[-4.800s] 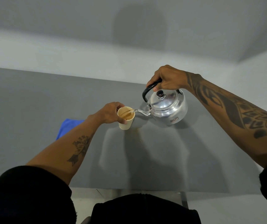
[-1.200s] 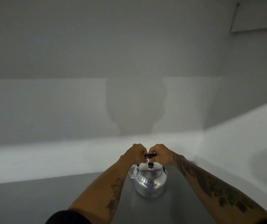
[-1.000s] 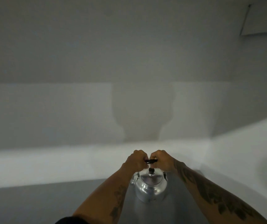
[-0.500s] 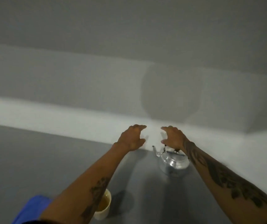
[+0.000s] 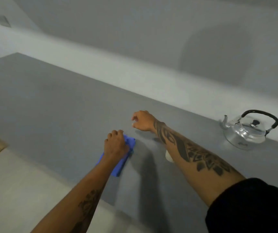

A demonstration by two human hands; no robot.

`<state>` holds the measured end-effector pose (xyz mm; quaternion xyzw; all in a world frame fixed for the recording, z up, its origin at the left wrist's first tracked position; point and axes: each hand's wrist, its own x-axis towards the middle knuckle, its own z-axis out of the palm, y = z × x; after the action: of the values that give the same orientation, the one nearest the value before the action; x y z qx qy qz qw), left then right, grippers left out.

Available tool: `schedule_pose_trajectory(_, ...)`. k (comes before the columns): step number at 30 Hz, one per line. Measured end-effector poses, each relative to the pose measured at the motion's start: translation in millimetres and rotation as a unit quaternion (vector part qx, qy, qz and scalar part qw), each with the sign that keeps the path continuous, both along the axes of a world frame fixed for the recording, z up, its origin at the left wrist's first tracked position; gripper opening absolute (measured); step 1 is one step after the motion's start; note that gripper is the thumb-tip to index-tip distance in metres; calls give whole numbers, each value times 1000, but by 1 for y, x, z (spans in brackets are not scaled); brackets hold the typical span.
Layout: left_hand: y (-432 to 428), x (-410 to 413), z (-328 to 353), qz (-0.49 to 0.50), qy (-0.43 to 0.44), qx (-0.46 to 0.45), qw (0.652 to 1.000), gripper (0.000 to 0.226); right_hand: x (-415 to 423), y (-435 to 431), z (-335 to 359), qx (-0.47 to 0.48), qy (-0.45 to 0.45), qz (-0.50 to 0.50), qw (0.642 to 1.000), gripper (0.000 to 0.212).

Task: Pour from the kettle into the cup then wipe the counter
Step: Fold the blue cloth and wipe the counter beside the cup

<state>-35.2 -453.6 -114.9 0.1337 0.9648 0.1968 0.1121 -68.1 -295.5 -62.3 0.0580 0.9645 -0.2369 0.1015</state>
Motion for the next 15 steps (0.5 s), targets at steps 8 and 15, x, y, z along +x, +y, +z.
schedule_pose_trajectory(8, -73, 7, -47, 11, -53, -61, 997, 71, 1, -77, -104, 90, -80, -77, 990, 53)
schedule_pose_trajectory(15, -82, -13, -58, -41, -46, -35, 997, 83, 11, -91, -104, 25, 8, -162, 986, 37)
